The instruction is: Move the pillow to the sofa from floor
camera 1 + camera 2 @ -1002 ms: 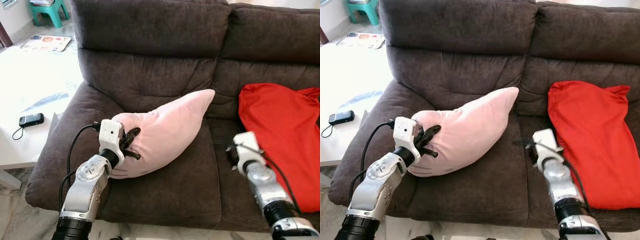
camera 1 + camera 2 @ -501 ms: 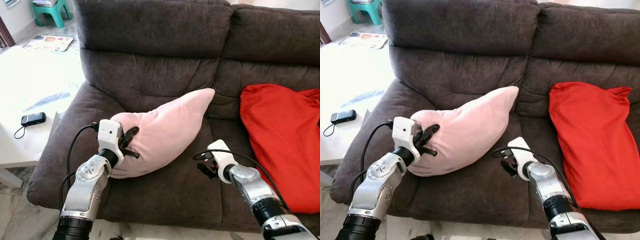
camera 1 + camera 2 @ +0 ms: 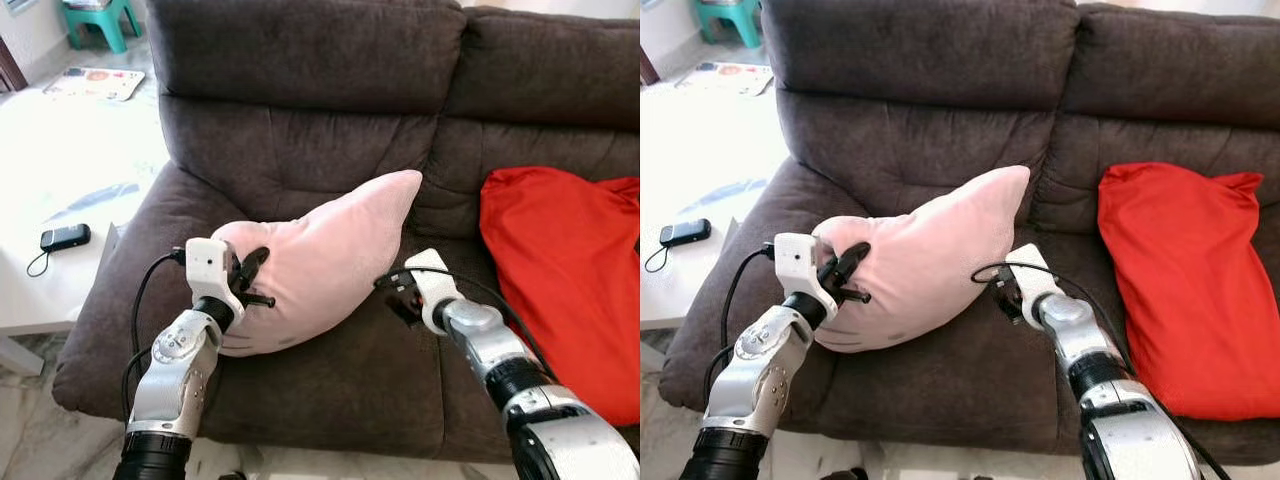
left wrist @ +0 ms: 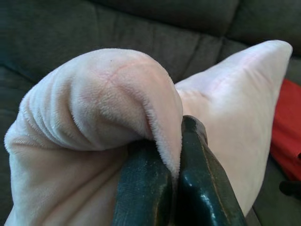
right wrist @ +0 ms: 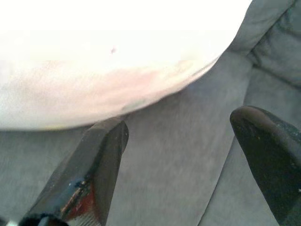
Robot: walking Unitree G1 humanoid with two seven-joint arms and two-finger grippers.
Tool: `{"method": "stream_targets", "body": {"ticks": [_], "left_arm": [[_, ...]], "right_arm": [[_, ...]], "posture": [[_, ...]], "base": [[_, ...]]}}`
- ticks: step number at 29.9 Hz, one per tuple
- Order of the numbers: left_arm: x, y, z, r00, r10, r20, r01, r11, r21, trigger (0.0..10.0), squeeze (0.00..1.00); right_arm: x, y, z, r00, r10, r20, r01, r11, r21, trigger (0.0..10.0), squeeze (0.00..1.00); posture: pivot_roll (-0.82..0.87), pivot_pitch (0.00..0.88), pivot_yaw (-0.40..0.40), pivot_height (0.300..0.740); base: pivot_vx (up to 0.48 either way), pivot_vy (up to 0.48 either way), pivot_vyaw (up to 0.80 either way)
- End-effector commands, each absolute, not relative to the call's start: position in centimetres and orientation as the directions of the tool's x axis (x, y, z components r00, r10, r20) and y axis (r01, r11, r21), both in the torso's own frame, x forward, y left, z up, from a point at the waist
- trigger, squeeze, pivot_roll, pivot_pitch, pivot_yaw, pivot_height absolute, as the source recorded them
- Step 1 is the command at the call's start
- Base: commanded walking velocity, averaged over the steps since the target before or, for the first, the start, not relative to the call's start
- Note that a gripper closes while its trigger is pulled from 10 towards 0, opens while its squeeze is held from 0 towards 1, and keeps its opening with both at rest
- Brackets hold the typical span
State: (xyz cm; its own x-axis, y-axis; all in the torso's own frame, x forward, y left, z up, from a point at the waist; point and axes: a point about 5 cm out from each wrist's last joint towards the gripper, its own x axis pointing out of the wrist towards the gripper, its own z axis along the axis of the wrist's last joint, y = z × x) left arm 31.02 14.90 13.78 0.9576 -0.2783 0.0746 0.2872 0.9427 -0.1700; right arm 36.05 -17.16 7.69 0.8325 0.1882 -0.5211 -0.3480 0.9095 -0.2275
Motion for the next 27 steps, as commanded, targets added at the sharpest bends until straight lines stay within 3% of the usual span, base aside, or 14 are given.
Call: {"method": "stream_targets", "body": {"ticks": [1,7,12,19,27], "left_arm": [[30.8,14.9,14.1,0.952,-0.288,0.106,0.304,0.928,-0.215,10.0,0.00],[29.5,13.8,14.2,0.893,-0.439,0.094,0.447,0.850,-0.278,10.0,0.00],[29.5,14.2,14.9,0.888,-0.443,0.124,0.459,0.830,-0.318,10.0,0.00],[30.5,17.2,15.2,0.967,-0.210,0.142,0.250,0.891,-0.380,10.0,0.00],[30.5,20.5,15.7,0.980,0.100,0.171,0.000,0.862,-0.506,10.0,0.00]], "right_arm": [[36.5,-17.5,8.1,0.852,0.145,-0.503,-0.301,0.921,-0.245,10.0,0.00],[38.3,-15.8,10.8,0.892,0.142,-0.429,-0.276,0.923,-0.268,10.0,0.00],[39.2,-14.6,12.5,0.913,0.156,-0.377,-0.275,0.918,-0.286,10.0,0.00],[39.8,-13.0,13.8,0.922,0.194,-0.335,-0.300,0.905,-0.302,10.0,0.00],[40.5,-11.7,16.2,0.947,0.234,-0.219,-0.290,0.919,-0.269,10.0,0.00]], "posture": [[0.10,0.124,-0.087,0.740],[0.12,0.126,-0.092,0.740],[0.13,0.126,-0.095,0.740],[0.14,0.129,-0.101,0.740],[0.15,0.133,-0.102,0.740]], "base": [[0.000,0.000,0.00],[0.000,0.000,0.00],[0.000,0.000,0.00],[0.000,0.000,0.00],[0.000,0.000,0.00]]}}
